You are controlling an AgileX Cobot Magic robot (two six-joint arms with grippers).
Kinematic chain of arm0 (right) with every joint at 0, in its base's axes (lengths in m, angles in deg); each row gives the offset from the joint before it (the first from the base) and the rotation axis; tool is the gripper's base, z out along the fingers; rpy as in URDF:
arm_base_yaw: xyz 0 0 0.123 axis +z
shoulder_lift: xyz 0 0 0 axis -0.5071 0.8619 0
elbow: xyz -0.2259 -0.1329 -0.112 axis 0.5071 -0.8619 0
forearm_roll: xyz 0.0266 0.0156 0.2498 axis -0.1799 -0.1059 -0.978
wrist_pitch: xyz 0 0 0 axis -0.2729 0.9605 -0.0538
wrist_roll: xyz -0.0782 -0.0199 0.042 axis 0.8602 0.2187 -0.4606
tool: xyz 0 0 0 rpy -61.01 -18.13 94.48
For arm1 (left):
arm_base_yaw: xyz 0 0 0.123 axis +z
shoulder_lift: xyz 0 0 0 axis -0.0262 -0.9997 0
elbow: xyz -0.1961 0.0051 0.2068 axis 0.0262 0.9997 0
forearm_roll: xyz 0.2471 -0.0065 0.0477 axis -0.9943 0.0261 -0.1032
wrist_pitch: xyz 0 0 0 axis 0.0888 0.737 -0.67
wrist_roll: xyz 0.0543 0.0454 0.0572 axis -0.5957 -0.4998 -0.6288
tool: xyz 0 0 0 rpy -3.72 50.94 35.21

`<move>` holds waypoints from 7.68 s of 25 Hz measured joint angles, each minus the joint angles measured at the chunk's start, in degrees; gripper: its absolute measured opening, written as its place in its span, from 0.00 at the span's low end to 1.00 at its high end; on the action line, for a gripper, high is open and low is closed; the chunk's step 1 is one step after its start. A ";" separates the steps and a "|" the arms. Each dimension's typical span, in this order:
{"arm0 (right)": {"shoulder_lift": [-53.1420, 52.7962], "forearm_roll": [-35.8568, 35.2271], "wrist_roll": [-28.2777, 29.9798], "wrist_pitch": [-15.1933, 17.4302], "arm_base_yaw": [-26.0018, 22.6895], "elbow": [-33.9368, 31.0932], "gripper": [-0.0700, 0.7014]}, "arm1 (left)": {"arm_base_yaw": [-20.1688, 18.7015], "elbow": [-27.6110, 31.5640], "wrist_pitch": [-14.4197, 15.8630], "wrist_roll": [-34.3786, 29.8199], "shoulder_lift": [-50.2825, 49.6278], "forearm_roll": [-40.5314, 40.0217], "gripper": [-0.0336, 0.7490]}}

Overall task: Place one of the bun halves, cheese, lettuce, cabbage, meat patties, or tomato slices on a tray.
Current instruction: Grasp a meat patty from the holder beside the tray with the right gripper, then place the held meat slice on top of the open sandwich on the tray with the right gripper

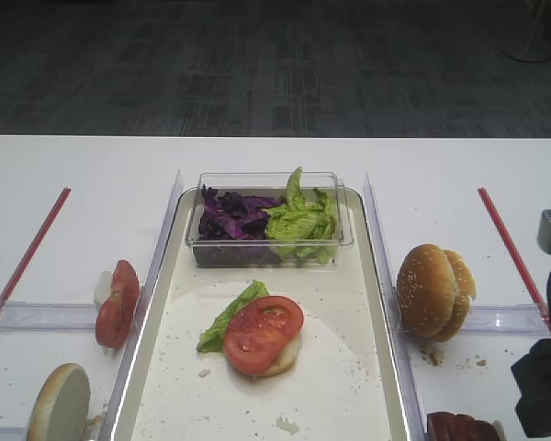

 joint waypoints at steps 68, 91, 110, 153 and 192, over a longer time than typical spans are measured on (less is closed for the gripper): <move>22.15 2.86 -16.87 -12.32 24.44 5.26 0.24 | 0.00 0.00 0.00 0.00 0.00 0.00 0.83; 17.02 3.45 -16.87 -7.68 24.44 9.95 0.24 | 0.00 0.00 0.00 0.00 0.00 0.00 0.83; 13.19 5.56 -18.38 -4.41 24.44 11.77 0.24 | 0.00 0.00 0.00 0.00 0.00 0.00 0.83; 43.28 4.20 -2.28 -2.61 13.14 39.60 0.24 | 0.00 0.00 0.00 0.00 0.00 0.00 0.83; 46.03 -33.54 25.82 -5.14 13.14 40.01 0.24 | 0.00 0.00 0.00 0.00 0.00 0.00 0.83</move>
